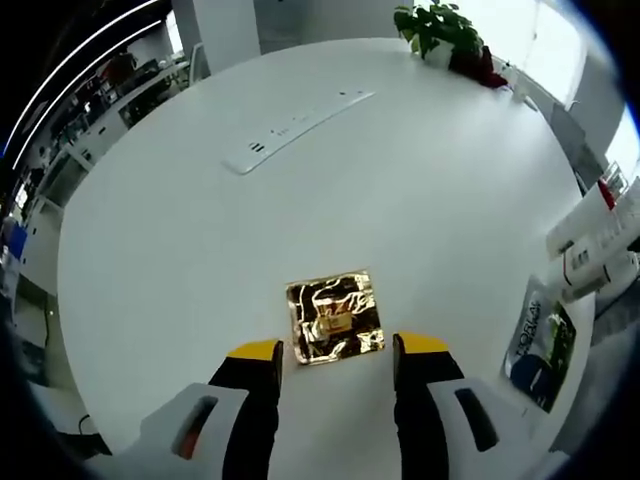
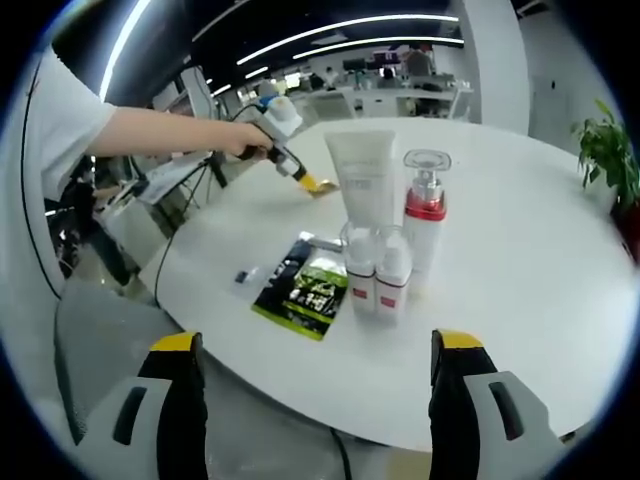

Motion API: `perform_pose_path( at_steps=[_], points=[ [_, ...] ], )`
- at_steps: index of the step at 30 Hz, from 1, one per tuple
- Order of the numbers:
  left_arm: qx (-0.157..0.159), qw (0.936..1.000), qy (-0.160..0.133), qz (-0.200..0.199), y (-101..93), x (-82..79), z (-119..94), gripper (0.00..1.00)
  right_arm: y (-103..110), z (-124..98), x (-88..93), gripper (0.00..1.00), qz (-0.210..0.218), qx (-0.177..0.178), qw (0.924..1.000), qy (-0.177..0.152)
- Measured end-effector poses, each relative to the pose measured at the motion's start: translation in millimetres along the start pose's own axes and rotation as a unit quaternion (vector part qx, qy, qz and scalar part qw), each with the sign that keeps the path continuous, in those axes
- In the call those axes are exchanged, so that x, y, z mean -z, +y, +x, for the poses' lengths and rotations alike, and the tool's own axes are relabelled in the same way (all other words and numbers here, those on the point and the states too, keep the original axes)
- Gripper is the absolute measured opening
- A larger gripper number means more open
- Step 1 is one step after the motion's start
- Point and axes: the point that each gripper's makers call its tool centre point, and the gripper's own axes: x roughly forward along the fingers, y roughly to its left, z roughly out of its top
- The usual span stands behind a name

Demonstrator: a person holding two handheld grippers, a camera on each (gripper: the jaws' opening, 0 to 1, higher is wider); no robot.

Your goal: Arrange the skincare products in the storage area until every visible bottle or jar stands upright without overlapping.

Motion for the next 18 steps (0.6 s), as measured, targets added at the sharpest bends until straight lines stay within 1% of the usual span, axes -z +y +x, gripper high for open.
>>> perform_pose_path(
  at_steps=[2,4,11,14,18],
  points=[
    [0.000,1.0000,0.002,0.000,-1.6,0.1,0.6,0.50,-0.2,0.0,-0.2,0.93,0.002,0.000,1.0000,-0.001],
    [0.000,1.0000,0.003,0.002,-7.1,-1.1,-0.3,0.51,0.0,0.2,-0.2,0.93,0.002,-0.001,1.0000,-0.001],
    [0.000,1.0000,0.006,-0.002,-5.4,0.7,2.7,0.56,0.5,0.2,0.0,0.93,0.004,-0.002,1.0000,-0.001],
    [-0.002,1.0000,0.009,-0.001,-9.3,1.6,4.7,0.59,0.3,-0.2,-0.2,0.93,0.004,-0.001,1.0000,-0.002],
    [-0.004,0.9999,0.011,0.001,-7.3,1.6,8.5,0.63,-0.1,-0.9,-1.0,0.93,0.006,0.001,1.0000,-0.004]
  ],
)
